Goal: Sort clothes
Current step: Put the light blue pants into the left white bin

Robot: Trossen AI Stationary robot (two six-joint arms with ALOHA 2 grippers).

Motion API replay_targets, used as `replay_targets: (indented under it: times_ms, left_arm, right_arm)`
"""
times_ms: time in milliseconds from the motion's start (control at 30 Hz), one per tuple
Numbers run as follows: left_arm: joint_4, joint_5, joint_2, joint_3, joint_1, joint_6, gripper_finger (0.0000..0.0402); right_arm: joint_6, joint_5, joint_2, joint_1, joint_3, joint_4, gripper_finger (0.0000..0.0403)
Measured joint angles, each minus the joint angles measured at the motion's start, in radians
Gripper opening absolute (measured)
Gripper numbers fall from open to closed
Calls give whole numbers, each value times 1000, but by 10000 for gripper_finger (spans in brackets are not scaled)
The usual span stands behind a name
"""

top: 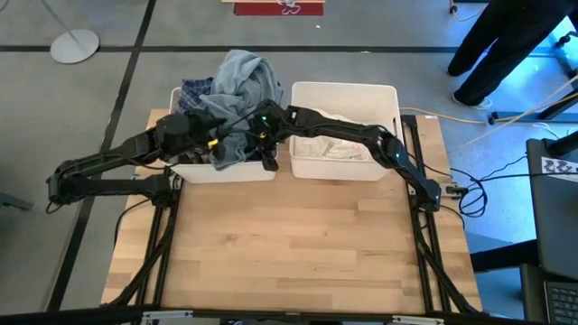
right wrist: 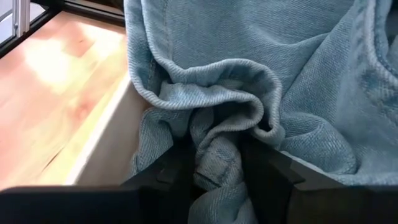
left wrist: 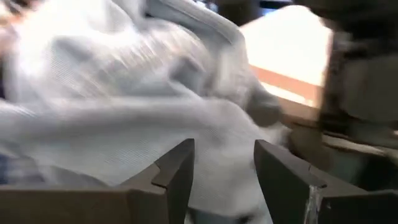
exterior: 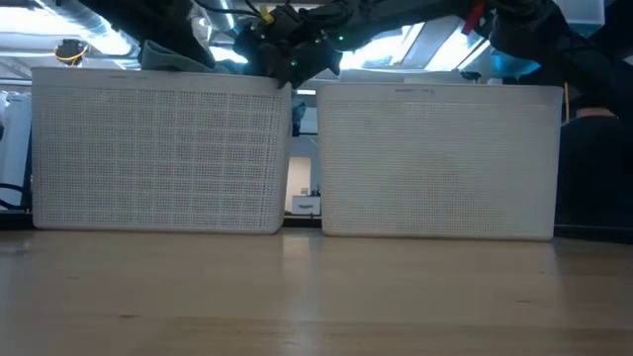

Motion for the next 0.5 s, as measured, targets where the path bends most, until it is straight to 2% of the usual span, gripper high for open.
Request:
replay_targets:
  times_ms: [233,367,500]
  left_arm:
    - [188,-149,75,-37,23,149,159]
    - [171,-158,148,-64,73,143,159]
    - [99,-161,209,-92,95,71,159]
  right_arm:
    - [41,-37,-19,16,-4,40,133]
    - [48,-30,-31,33,-4,45,133]
    - [48,-8,-70,47,-9,31,133]
